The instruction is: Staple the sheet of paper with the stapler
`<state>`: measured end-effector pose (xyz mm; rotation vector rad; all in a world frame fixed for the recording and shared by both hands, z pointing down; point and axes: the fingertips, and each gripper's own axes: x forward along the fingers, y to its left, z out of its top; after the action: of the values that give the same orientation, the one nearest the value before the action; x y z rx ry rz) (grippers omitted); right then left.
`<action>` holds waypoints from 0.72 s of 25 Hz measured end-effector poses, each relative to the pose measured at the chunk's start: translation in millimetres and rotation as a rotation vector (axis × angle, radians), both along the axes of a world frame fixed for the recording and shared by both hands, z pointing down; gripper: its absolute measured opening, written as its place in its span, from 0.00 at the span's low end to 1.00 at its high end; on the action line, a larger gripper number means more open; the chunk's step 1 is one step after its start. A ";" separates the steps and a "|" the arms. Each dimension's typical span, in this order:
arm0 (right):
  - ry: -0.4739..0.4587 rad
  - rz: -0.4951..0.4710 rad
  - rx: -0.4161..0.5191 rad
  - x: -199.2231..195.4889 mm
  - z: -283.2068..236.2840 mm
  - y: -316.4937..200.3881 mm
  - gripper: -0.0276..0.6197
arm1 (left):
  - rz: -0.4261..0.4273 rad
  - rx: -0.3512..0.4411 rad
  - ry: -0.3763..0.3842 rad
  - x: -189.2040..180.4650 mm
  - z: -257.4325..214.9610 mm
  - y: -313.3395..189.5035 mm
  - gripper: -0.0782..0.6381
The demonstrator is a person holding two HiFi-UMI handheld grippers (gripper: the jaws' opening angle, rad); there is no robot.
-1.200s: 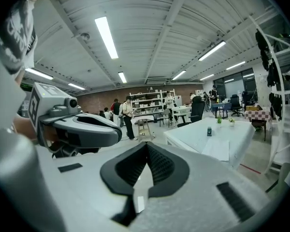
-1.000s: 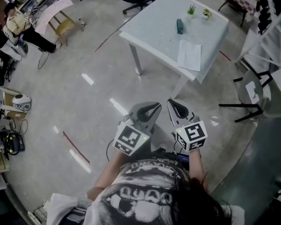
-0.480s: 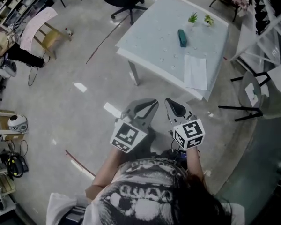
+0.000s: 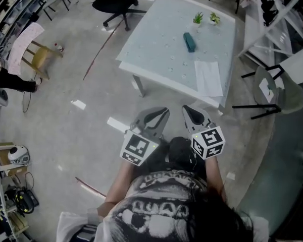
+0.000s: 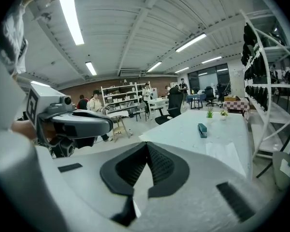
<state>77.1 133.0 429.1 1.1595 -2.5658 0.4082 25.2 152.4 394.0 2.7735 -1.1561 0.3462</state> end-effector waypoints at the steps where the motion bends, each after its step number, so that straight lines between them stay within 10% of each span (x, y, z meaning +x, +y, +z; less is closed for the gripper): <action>1: 0.004 0.010 -0.003 1.9 0.5 -1.0 0.03 | 0.005 -0.004 0.003 -0.3 1.2 -1.6 0.12; 18: 0.050 0.181 -0.028 71.2 26.0 -89.1 0.03 | 0.045 -0.029 -0.023 14.1 12.2 -73.0 0.12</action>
<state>148.3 43.9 455.1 1.3794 -2.4141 0.4483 39.3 79.4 406.2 2.7810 -1.0859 0.3980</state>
